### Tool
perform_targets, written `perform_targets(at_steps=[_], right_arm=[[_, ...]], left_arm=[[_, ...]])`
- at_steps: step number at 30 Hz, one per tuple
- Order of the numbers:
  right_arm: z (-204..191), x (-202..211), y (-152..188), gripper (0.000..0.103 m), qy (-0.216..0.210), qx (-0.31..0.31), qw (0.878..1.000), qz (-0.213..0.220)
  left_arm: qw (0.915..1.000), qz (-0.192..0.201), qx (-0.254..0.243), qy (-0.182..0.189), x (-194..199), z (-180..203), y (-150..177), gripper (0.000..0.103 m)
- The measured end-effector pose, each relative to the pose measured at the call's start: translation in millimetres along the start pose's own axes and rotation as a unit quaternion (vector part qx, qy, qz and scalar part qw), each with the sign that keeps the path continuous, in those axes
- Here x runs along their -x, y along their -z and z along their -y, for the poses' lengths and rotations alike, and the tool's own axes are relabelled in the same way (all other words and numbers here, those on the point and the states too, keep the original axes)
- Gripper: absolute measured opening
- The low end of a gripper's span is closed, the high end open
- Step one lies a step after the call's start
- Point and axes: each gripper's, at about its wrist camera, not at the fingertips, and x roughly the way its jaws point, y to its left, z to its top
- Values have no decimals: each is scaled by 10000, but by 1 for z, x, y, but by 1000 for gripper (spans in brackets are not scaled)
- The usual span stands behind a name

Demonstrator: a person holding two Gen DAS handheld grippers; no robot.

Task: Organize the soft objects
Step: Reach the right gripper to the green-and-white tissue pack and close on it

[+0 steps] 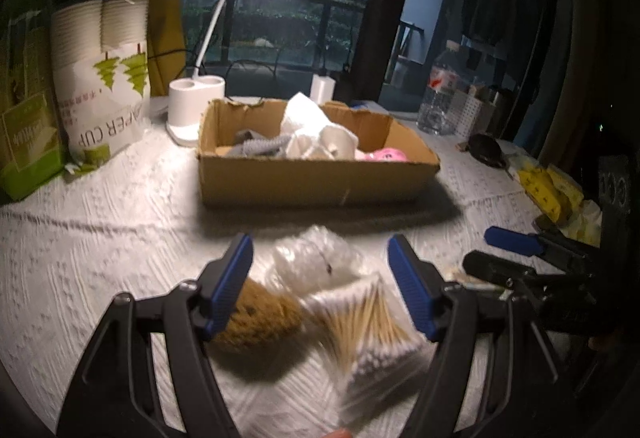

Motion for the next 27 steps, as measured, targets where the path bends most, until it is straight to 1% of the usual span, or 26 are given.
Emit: perform_targets(at_steps=[5, 7, 8, 9, 10, 12, 14, 16, 19, 20, 23, 25, 27], right_arm=[[-2, -9, 13, 68, 28, 208, 9995, -245], [1, -12, 16, 65, 75, 227, 9992, -317], [2, -13, 18, 55, 47, 216, 9992, -346], [4, -12, 19, 52, 23, 208, 9992, -352], [5, -11, 19, 51, -42, 196, 9992, -335], [7, -9, 19, 44, -122, 194, 9993, -298], [9, -7, 19, 43, -189, 186, 9993, -260], [11, -4, 20, 40, -256, 141, 9994, -203], [16, -1, 19, 35, -313, 90, 9994, -120], [18, 1, 19, 33, -319, 83, 9994, -102], [23, 6, 19, 30, -284, 94, 9995, -32], [27, 9, 20, 30, -257, 79, 9996, 0], [32, 12, 20, 30, -228, 16, 9997, 34]], left_arm=[[9999, -151, -12, -23, -6, 11, 10, 71], [9997, -228, -60, -35, -9, 17, 13, 71], [9996, -262, -83, -44, -11, 18, 14, 71], [9994, -308, -118, -57, -13, 22, 15, 71], [9993, -339, -138, -70, -15, 24, 16, 71], [9987, -459, -186, -112, -20, 29, 20, 71], [9979, -585, -231, -156, -26, 33, 23, 71], [9969, -666, -300, -303, -31, 38, 27, 72], [9956, -800, -363, -337, -36, 43, 30, 79], [9946, -868, -418, -373, -39, 46, 31, 79], [9924, -952, -594, -503, -42, 53, 34, 79], [9907, -1068, -705, -453, -44, 58, 37, 79], [9901, -1080, -800, -412, -45, 62, 38, 79]])
